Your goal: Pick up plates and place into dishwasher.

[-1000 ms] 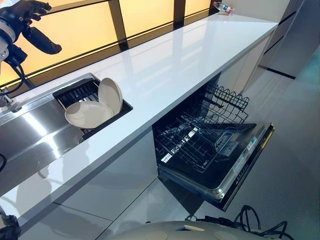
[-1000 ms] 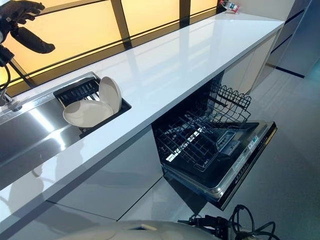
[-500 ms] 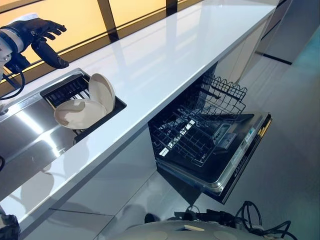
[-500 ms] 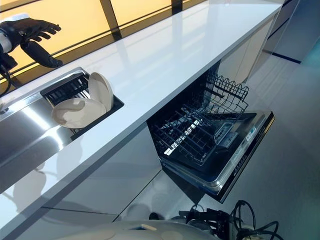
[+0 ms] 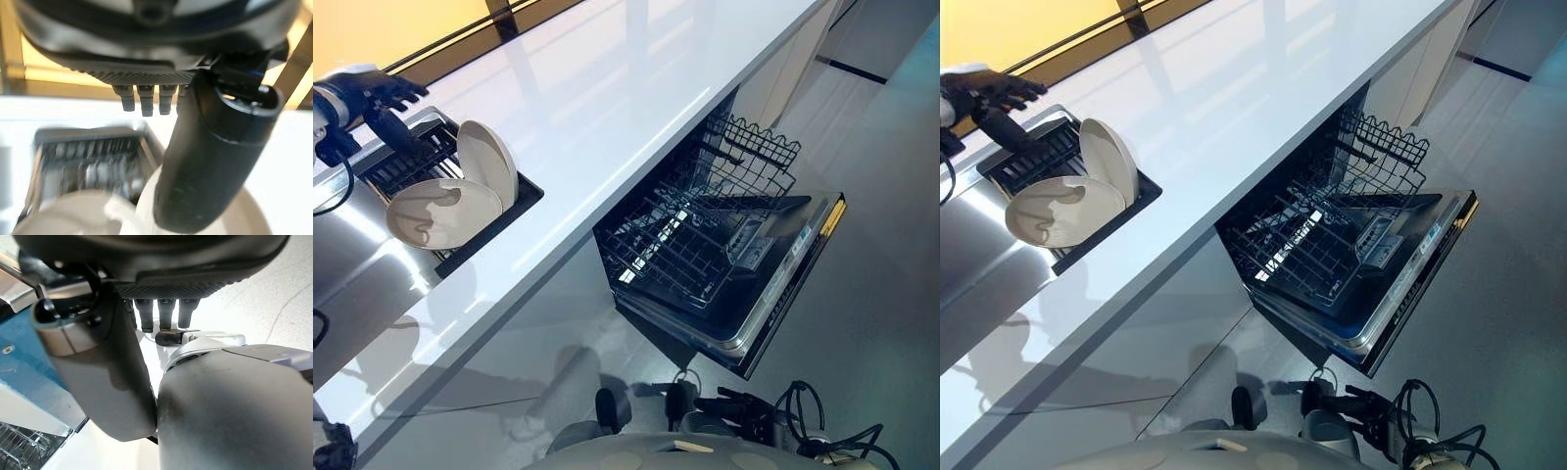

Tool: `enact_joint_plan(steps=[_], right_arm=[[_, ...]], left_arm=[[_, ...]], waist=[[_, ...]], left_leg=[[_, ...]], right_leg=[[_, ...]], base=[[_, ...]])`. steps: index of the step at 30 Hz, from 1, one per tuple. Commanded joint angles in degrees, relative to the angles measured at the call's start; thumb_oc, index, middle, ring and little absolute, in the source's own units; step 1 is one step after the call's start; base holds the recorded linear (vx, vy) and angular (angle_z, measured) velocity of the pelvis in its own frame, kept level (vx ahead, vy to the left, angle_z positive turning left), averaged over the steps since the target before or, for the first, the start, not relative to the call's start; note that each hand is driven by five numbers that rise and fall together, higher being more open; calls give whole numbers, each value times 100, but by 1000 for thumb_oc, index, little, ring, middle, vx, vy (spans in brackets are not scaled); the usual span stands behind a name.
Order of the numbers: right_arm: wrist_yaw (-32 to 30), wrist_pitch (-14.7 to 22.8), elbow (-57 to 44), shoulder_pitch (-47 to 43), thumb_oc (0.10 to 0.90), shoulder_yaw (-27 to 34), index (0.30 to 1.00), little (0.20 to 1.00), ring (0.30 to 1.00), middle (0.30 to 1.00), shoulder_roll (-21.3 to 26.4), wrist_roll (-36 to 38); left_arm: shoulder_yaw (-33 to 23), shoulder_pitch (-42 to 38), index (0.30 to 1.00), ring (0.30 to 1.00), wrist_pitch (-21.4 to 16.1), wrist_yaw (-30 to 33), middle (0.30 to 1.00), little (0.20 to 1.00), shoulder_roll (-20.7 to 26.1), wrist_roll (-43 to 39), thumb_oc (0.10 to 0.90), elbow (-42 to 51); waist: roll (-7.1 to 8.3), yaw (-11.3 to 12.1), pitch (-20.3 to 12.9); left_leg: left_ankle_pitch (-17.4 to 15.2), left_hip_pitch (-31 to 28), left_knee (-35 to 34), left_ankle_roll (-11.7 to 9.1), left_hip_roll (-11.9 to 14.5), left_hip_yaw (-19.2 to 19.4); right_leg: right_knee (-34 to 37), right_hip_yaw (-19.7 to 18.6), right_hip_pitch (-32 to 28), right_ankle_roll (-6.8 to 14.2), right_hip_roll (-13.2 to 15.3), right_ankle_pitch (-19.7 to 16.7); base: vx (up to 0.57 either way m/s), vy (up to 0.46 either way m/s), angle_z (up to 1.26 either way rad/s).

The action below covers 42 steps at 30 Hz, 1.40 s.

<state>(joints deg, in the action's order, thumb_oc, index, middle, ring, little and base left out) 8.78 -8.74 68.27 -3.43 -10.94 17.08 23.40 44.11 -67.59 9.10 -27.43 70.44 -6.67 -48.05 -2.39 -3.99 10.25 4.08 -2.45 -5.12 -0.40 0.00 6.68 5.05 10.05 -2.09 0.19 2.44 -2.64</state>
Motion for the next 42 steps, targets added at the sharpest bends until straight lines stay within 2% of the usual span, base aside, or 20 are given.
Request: enact_joint_plan(steps=[1,8,17,26,42], right_arm=[[-98,-138,392,589,800,-264,900,900,900,900,431,-410],[-69,-110,364,617,800,-244,900,900,900,900,446,-449],[-25,-134,300,630,800,-230,900,900,900,900,487,-449],[5,-151,249,560,800,-238,900,900,900,900,548,-350],[149,81,166,472,800,-338,900,900,900,900,638,-221]], left_arm=[[-713,-571,900,900,77,-84,900,900,292,142,800,-440],[-840,-344,900,900,290,-572,900,900,245,37,800,-497],[-829,-188,900,900,298,-887,900,900,311,231,800,-485],[-912,-196,900,900,81,-740,900,900,362,361,800,-646],[-714,-583,900,900,-69,-673,900,900,334,390,800,-894]], waist=[[-124,-39,-47],[-111,-17,-17],[-82,8,-4],[-31,2,101],[139,-36,395]], left_leg=[[-565,-235,123,-84,-68,101],[-570,-230,157,-82,-63,96],[-553,-212,150,-87,-44,96],[-533,-120,202,-94,-15,135],[-486,125,333,-97,32,194]], right_leg=[[-5,-266,62,913,450,-161],[-5,-216,30,901,451,-146],[-5,-163,42,905,449,-157],[-5,-197,119,880,437,-186],[-5,-213,337,869,442,-312]], base=[[0,0,0],[-7,-5,2],[-1,-2,0],[0,0,0],[-31,8,-1]])
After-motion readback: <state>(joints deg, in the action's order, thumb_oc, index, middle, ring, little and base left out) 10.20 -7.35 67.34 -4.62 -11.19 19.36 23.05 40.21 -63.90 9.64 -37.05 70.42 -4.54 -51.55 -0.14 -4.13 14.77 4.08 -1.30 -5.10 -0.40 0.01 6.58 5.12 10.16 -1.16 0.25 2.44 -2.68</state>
